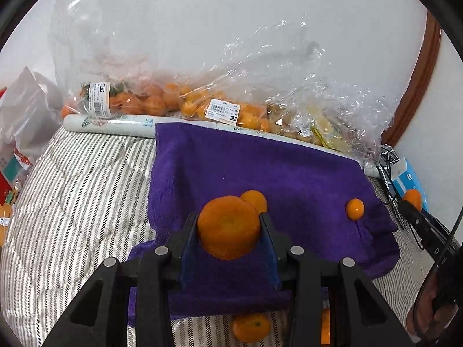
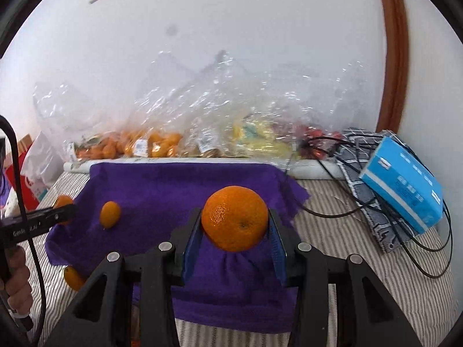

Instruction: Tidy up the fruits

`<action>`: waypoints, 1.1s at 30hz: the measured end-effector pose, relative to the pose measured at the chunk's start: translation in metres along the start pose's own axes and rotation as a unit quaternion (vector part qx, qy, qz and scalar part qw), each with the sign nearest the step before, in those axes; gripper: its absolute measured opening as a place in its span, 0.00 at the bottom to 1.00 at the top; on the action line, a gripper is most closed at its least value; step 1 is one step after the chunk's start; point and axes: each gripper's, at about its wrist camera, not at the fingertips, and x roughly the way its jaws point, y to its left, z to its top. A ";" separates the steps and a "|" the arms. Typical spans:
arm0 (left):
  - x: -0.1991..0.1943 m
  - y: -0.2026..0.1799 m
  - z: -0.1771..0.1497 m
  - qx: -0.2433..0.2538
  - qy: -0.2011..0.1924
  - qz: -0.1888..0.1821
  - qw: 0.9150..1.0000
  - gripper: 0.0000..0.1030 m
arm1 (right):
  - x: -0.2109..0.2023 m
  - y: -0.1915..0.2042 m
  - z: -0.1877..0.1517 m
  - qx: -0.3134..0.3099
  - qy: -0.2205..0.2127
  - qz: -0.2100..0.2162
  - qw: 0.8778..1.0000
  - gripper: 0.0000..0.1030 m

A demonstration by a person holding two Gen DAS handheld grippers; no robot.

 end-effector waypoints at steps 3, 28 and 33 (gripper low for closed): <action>0.001 0.001 0.000 -0.002 -0.002 -0.003 1.000 0.38 | 0.001 -0.008 0.002 0.008 0.000 -0.009 1.000 0.42; 0.020 0.000 -0.005 -0.010 0.027 -0.008 1.000 0.38 | 0.030 0.004 -0.015 -0.005 0.057 0.020 0.998 0.42; 0.023 -0.001 -0.007 -0.008 0.033 -0.006 0.999 0.38 | 0.032 0.006 -0.018 -0.005 0.062 0.025 0.998 0.42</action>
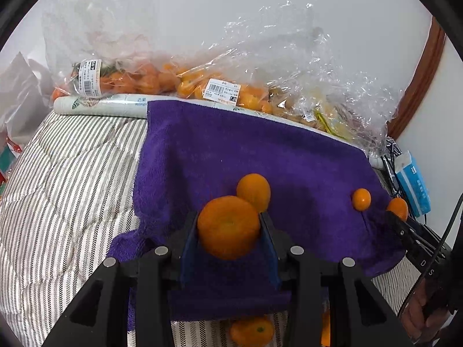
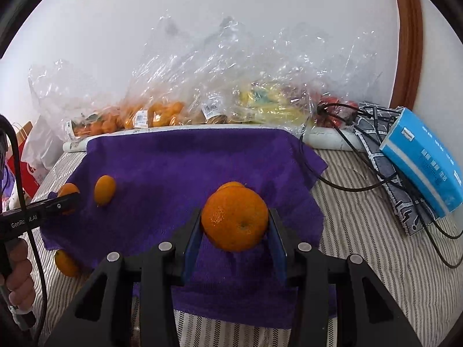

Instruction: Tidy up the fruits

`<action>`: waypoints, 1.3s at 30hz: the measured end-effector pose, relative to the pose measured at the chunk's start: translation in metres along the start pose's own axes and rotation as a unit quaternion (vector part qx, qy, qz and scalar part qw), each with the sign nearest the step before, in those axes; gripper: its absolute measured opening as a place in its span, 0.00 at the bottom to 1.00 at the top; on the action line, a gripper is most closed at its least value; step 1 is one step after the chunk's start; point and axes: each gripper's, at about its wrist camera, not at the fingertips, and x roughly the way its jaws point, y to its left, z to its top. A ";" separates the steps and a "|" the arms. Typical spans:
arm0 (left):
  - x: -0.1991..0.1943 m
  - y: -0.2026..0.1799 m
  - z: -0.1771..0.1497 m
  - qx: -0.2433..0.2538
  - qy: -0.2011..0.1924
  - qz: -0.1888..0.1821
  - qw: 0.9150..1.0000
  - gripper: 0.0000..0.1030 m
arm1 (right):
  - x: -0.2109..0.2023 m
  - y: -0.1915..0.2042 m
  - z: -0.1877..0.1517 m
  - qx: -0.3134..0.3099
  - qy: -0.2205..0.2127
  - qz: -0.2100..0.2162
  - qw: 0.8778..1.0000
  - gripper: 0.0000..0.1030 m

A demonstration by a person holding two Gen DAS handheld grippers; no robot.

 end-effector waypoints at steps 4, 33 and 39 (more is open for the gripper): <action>0.000 -0.003 -0.001 0.004 0.003 0.002 1.000 0.38 | 0.004 0.002 -0.002 -0.005 0.009 0.001 1.000 0.42; 0.001 -0.013 -0.004 0.026 0.003 -0.004 1.000 0.47 | 0.013 0.012 -0.007 -0.028 0.025 -0.007 0.999 0.42; -0.005 -0.015 -0.004 0.024 -0.003 -0.016 1.000 0.51 | 0.007 0.015 -0.006 -0.037 0.014 -0.011 0.999 0.42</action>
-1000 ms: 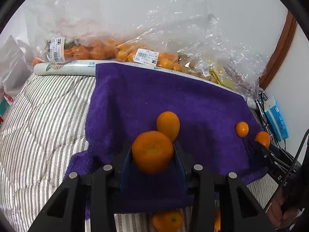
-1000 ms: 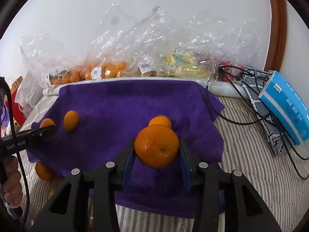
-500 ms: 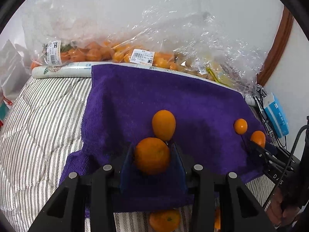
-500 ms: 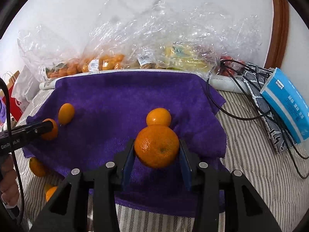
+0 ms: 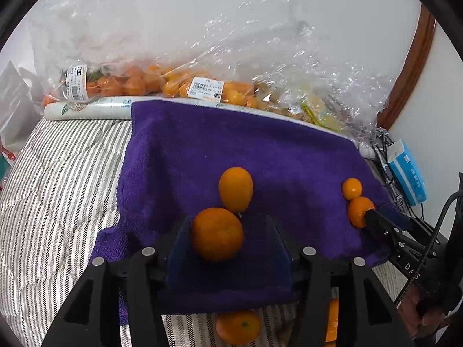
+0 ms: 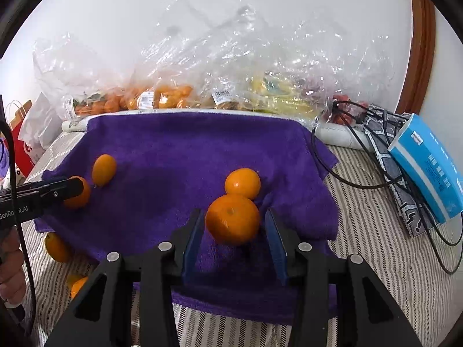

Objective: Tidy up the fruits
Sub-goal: 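Open the right tool onto the towel while the left tool releases its orange there, then withdraw both open tools from the towel back toward the loose fruit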

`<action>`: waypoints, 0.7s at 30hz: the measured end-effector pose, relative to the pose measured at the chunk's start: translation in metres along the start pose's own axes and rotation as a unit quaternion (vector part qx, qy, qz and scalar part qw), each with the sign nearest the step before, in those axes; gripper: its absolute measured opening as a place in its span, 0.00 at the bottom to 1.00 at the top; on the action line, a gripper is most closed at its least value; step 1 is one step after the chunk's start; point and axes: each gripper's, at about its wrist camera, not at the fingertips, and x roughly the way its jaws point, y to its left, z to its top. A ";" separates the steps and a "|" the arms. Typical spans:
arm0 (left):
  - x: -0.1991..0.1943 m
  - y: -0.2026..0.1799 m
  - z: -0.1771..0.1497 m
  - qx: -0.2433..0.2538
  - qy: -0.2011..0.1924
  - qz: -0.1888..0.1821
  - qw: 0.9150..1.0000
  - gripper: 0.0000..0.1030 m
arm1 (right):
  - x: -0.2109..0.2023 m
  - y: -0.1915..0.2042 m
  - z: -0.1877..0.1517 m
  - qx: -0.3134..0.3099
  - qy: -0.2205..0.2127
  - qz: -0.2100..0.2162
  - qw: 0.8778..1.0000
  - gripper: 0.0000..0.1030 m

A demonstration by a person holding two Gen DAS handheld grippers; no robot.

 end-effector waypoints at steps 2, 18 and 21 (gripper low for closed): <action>-0.004 -0.001 0.000 0.000 -0.007 -0.001 1.000 0.52 | -0.004 0.001 0.000 -0.001 -0.006 0.000 1.000 0.43; -0.089 -0.023 0.000 0.009 -0.071 -0.025 0.997 0.52 | -0.099 0.018 0.004 -0.005 -0.085 -0.023 0.996 0.56; -0.103 -0.020 -0.012 0.001 -0.066 -0.030 0.997 0.52 | -0.117 0.023 -0.003 -0.006 -0.092 -0.037 0.995 0.59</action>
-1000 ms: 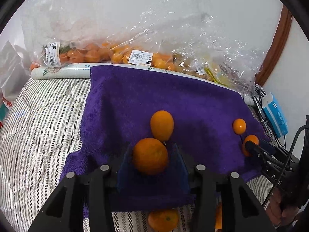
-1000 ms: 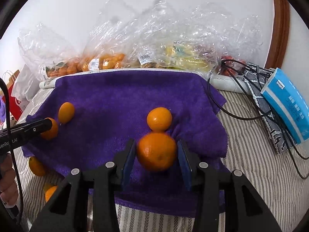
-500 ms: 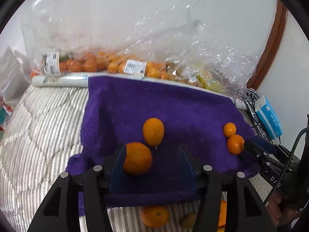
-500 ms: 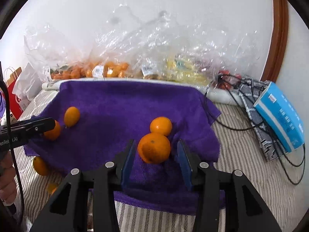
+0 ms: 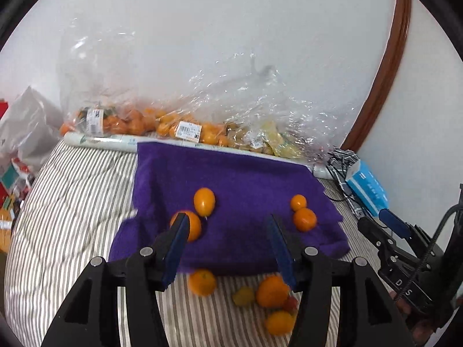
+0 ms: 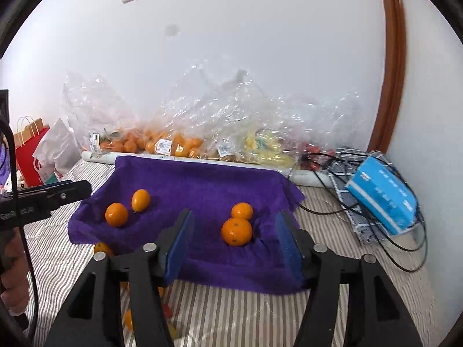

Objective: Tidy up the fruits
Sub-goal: 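Withdraw both open tools from the towel back toward the loose fruit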

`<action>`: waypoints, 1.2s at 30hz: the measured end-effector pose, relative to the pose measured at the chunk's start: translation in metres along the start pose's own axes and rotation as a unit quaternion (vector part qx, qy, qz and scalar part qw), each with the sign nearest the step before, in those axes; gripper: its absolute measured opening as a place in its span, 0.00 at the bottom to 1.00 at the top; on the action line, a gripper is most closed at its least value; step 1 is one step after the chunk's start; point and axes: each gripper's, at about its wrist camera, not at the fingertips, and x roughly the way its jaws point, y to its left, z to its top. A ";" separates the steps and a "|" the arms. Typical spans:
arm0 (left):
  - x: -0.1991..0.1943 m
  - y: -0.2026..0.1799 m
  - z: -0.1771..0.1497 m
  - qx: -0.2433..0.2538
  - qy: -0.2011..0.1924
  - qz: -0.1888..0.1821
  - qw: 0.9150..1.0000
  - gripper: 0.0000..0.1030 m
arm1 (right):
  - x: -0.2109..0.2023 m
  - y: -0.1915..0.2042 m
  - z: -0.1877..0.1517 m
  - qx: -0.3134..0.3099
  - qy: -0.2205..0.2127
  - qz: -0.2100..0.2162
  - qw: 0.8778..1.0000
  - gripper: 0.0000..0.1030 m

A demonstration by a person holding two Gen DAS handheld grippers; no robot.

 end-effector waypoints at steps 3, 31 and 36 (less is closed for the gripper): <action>-0.015 -0.001 -0.013 0.010 -0.001 0.013 1.000 0.52 | -0.014 0.001 -0.007 0.006 0.004 0.009 1.000 0.59; -0.055 0.033 -0.070 -0.019 0.027 0.044 0.999 0.52 | -0.043 0.007 -0.055 0.061 0.067 0.073 0.993 0.49; -0.046 0.048 -0.075 -0.030 0.038 0.060 0.997 0.52 | -0.030 0.016 -0.068 0.048 0.084 0.077 0.992 0.36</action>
